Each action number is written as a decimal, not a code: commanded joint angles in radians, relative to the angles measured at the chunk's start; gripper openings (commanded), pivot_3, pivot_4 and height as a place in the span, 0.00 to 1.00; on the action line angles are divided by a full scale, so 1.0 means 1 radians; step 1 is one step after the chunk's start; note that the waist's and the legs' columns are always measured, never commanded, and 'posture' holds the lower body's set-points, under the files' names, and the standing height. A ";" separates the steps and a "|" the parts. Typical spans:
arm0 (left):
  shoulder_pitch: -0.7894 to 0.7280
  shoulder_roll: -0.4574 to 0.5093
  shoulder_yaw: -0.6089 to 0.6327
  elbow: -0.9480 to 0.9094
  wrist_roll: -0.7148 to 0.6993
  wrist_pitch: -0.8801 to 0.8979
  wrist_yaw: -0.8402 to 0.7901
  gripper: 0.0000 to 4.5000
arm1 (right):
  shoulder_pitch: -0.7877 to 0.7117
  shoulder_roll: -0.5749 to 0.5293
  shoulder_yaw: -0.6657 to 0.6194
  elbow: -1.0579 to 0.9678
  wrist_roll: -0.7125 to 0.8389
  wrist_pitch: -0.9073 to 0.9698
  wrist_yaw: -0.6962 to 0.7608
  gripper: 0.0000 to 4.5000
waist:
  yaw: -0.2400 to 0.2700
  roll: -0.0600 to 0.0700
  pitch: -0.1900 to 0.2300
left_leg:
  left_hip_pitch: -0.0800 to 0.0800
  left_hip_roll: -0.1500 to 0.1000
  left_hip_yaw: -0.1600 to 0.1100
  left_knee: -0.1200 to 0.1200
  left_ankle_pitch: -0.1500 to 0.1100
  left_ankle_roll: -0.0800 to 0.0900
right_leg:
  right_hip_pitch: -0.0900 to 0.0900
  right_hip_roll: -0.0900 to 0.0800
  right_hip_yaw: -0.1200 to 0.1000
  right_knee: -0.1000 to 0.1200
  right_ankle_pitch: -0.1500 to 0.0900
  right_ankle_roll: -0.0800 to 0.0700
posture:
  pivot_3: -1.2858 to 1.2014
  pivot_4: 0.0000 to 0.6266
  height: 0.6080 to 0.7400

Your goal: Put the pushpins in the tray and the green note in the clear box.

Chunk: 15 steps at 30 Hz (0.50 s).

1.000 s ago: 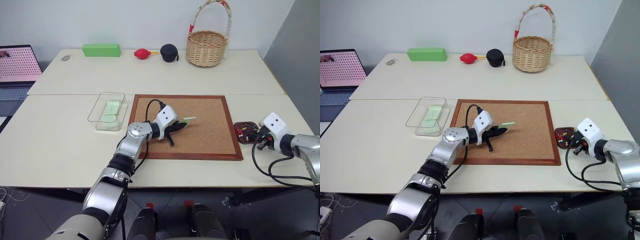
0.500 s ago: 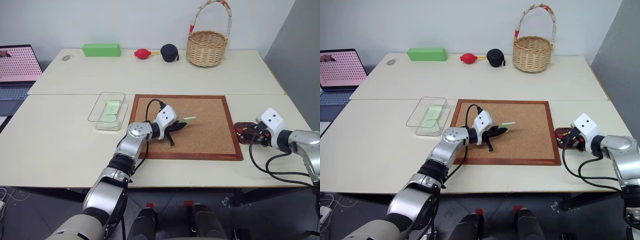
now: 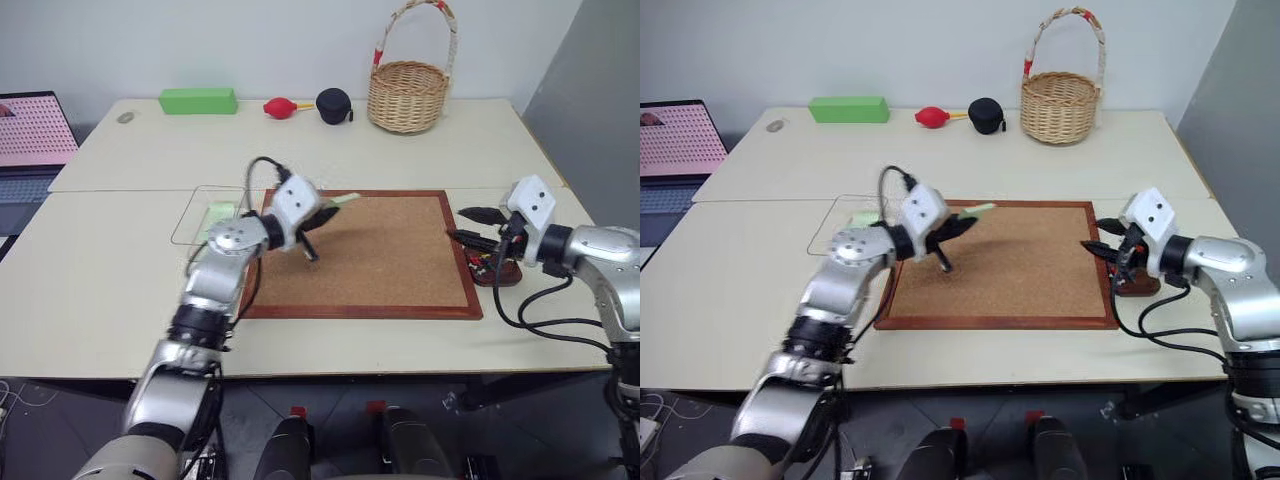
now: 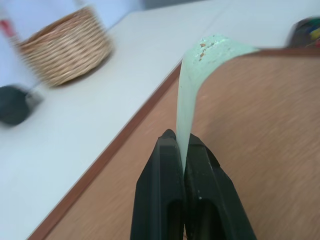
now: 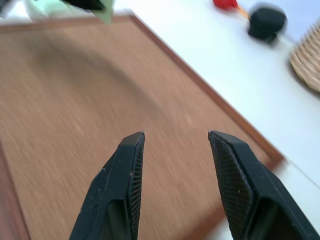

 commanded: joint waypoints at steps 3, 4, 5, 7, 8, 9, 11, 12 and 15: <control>0.070 0.187 0.149 -0.101 0.015 0.125 0.054 0.00 | -0.109 0.107 0.085 -0.069 0.057 0.025 0.022 0.48 | -0.005 0.000 0.000 | 0.000 0.000 -0.001 -0.001 0.000 0.000 | 0.000 0.000 0.000 0.000 0.000 0.000 | 0.52 0.24 1.00; 0.074 0.207 0.165 -0.089 0.020 0.133 0.070 0.00 | -0.123 0.124 0.099 -0.067 0.058 0.029 0.021 0.48 | -0.005 0.000 0.000 | 0.000 0.000 -0.001 0.000 0.000 0.000 | 0.000 0.000 -0.001 0.000 0.000 0.000 | 0.52 0.24 1.00; 0.075 0.221 0.176 -0.076 0.025 0.138 0.084 0.00 | -0.136 0.139 0.111 -0.062 0.058 0.033 0.020 0.48 | -0.003 0.000 0.000 | 0.000 0.000 -0.001 0.000 0.000 0.000 | 0.000 0.000 -0.001 0.000 0.000 0.000 | 0.52 0.24 1.00; 0.074 0.243 0.191 -0.052 0.031 0.149 0.108 0.00 | -0.159 0.168 0.136 -0.055 0.061 0.043 0.025 0.48 | 0.006 0.000 0.000 | 0.000 -0.001 -0.001 0.000 0.000 0.000 | 0.000 -0.001 -0.001 0.000 0.000 0.000 | 0.52 0.24 1.00; 0.072 0.251 0.197 -0.039 0.037 0.152 0.123 0.00 | -0.168 0.178 0.151 -0.054 0.064 0.051 0.035 0.48 | 0.009 0.000 0.000 | -0.001 -0.001 -0.001 0.000 0.000 0.000 | 0.000 -0.001 -0.001 0.000 0.000 0.000 | 0.52 0.24 1.00; 0.070 0.258 0.198 -0.025 0.041 0.151 0.134 0.00 | -0.175 0.185 0.165 -0.054 0.065 0.054 0.047 0.48 | 0.013 0.000 0.000 | -0.001 -0.001 -0.001 0.000 0.000 0.000 | 0.000 -0.001 -0.001 -0.001 0.000 0.000 | 0.52 0.24 1.00; 0.070 0.269 0.187 -0.001 0.049 0.152 0.141 0.00 | -0.191 0.197 0.184 -0.051 0.067 0.057 0.063 0.48 | 0.017 0.000 0.000 | -0.001 -0.001 -0.002 0.000 0.000 0.000 | 0.000 -0.001 -0.002 -0.001 0.000 0.000 | 0.52 0.24 1.00; 0.069 0.272 0.182 0.008 0.051 0.151 0.141 0.00 | -0.197 0.202 0.191 -0.049 0.066 0.056 0.065 0.48 | 0.017 0.000 0.000 | -0.001 -0.001 -0.002 0.000 0.000 0.000 | 0.000 -0.001 -0.002 -0.001 0.000 0.000 | 0.52 0.24 1.00; 0.071 0.265 0.176 0.029 0.047 0.166 0.149 0.00 | -0.211 0.211 0.211 -0.044 0.058 0.051 0.078 0.48 | 0.016 0.000 0.000 | -0.002 -0.001 -0.002 0.000 0.000 0.000 | -0.001 -0.001 -0.002 -0.001 0.000 0.000 | 0.52 0.24 1.00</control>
